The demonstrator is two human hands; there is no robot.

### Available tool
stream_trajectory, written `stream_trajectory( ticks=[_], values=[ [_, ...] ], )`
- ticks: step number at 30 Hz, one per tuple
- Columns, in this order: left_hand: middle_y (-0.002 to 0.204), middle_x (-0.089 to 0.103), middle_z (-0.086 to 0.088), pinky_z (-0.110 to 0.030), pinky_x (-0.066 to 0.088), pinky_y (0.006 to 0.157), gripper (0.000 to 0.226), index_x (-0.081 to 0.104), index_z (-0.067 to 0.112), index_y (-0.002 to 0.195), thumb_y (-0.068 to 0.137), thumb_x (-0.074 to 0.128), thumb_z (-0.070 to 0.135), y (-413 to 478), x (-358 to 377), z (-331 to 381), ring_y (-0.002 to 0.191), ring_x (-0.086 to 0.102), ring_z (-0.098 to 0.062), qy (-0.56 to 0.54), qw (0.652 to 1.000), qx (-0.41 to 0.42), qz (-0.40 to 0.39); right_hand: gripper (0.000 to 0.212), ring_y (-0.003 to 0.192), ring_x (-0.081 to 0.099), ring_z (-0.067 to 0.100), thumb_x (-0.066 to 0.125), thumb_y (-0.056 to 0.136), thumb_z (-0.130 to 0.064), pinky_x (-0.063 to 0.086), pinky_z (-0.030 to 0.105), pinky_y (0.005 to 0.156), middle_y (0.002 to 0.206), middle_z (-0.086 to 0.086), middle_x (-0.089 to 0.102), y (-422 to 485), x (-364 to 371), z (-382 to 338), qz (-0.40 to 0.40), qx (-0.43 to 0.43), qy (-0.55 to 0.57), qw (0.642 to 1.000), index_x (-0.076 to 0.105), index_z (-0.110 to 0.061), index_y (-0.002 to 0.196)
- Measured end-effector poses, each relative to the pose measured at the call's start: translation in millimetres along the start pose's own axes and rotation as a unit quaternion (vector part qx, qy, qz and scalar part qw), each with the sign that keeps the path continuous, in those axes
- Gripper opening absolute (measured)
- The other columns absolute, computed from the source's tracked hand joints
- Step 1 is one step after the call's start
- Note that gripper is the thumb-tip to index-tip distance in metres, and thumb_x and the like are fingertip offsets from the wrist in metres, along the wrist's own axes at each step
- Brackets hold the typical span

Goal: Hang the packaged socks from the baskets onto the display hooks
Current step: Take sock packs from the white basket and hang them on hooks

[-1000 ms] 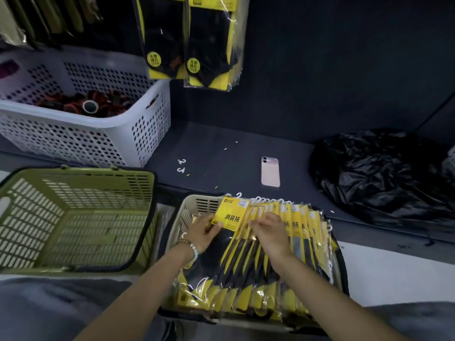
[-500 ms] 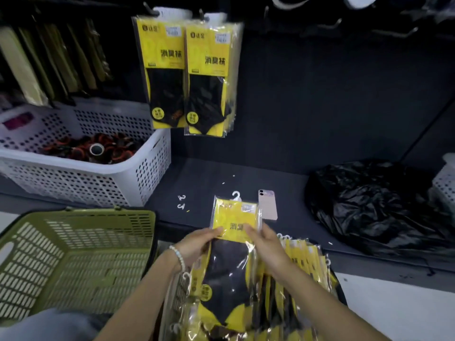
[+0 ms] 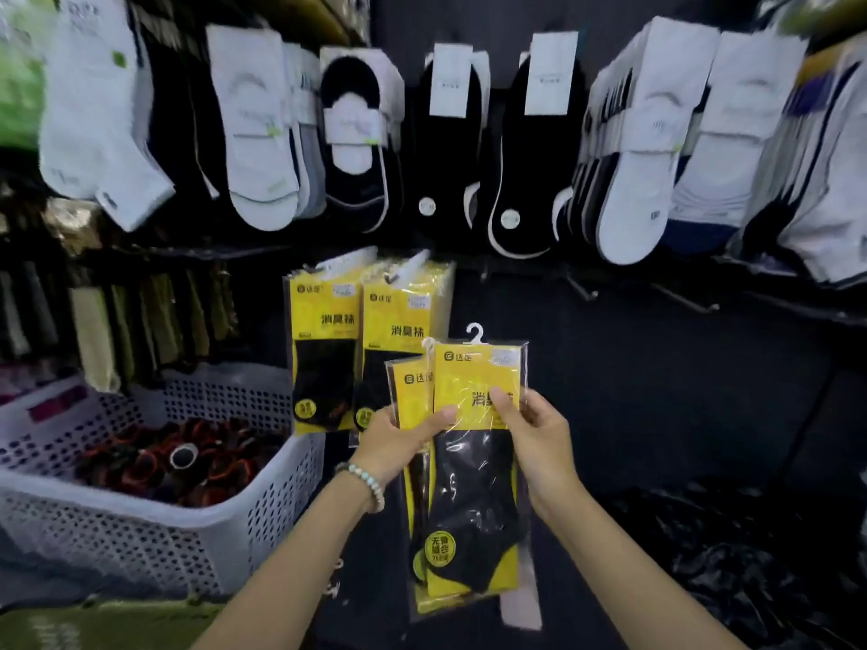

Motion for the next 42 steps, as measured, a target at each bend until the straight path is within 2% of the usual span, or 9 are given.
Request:
stream_trajectory(
  ticks=[3,6,11,18,26,30,36,40,42],
  values=[
    [0.071,0.047,0.018,-0.018,0.033,0.062,0.058,0.046,0.031,0.069,0.049,0.051,0.085,9,-14,18,0.064,0.042,0.003,0.008,0.999,0.027,0.028,0.021,0.093,0.071,0.016,0.063,0.088,-0.024,0.055,0.029,0.082,0.098,0.001,0.075,17,2,-10,-0.014,-0.010,0.014,1.000,0.068,-0.012,0.105],
    [0.075,0.043,0.008,-0.020,0.027,0.059,0.059,0.044,0.027,0.076,0.058,0.043,0.084,21,-39,29,0.064,0.038,-0.005,0.048,0.994,0.070,0.068,0.016,0.091,0.071,0.013,0.059,0.091,-0.023,0.055,0.025,0.077,0.095,-0.002,0.075,28,0,-12,-0.010,-0.030,0.005,0.999,0.068,-0.016,0.103],
    [0.049,0.028,0.012,-0.023,0.017,0.048,0.053,0.027,0.026,0.057,0.070,0.043,0.075,33,-75,58,0.043,0.023,-0.004,0.080,0.977,0.141,0.137,0.013,0.081,0.071,0.006,0.055,0.095,-0.023,0.053,0.025,0.073,0.087,-0.008,0.075,61,-23,-24,0.068,-0.055,0.009,0.996,0.067,-0.020,0.096],
    [0.034,0.016,0.010,-0.020,0.020,0.043,0.058,0.020,0.021,0.055,0.071,0.046,0.070,38,-93,75,0.030,0.016,-0.004,0.057,0.971,0.119,0.198,0.013,0.082,0.069,0.003,0.054,0.096,-0.018,0.055,0.017,0.073,0.087,-0.007,0.074,108,-6,-32,0.023,-0.099,-0.086,0.991,0.065,-0.023,0.091],
    [0.047,0.027,0.010,-0.020,0.022,0.050,0.054,0.026,0.024,0.057,0.069,0.046,0.072,38,-94,69,0.045,0.031,-0.008,0.040,0.976,0.122,0.178,0.021,0.077,0.057,0.006,0.068,0.086,-0.035,0.040,0.017,0.062,0.081,-0.007,0.064,139,-22,0,0.152,0.001,-0.120,0.981,0.067,-0.015,0.088],
    [0.064,0.028,0.017,-0.014,0.025,0.055,0.034,0.042,0.035,0.065,0.075,0.047,0.066,34,-82,56,0.055,0.028,0.003,0.016,0.986,0.105,0.130,0.021,0.083,0.058,0.015,0.062,0.091,-0.026,0.044,0.026,0.065,0.100,0.004,0.066,119,-34,10,0.213,0.046,-0.134,0.967,0.063,-0.010,0.105],
    [0.078,0.048,0.027,-0.022,0.034,0.083,0.018,0.050,0.042,0.080,0.078,0.052,0.060,21,-53,47,0.072,0.041,0.012,-0.043,0.993,0.073,0.087,0.010,0.093,0.064,0.009,0.058,0.093,-0.030,0.053,0.021,0.076,0.104,-0.004,0.066,54,16,-15,-0.006,0.003,-0.081,0.997,0.062,-0.024,0.100],
    [0.059,0.060,0.035,-0.004,0.038,0.054,0.016,0.056,0.039,0.079,0.082,0.054,0.055,4,-28,53,0.059,0.054,0.022,-0.055,0.993,0.086,0.060,0.024,0.094,0.063,0.006,0.069,0.085,-0.027,0.054,0.022,0.080,0.105,-0.010,0.066,15,37,-32,-0.069,-0.047,-0.093,0.992,0.063,-0.025,0.108],
    [0.066,0.067,0.025,-0.009,0.043,0.058,0.021,0.063,0.034,0.079,0.079,0.058,0.055,-5,-20,56,0.065,0.060,0.012,-0.058,0.992,0.088,0.068,0.024,0.088,0.063,0.010,0.072,0.083,-0.021,0.054,0.019,0.074,0.099,-0.005,0.068,4,36,-41,-0.043,-0.060,-0.087,0.993,0.064,-0.022,0.105]
  ],
)
Point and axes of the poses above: each hand's wrist, its own y-axis towards the middle knuckle, its own x-axis out of the palm, z = x × y, the point moved 7 cm from there along y, towards the middle knuckle
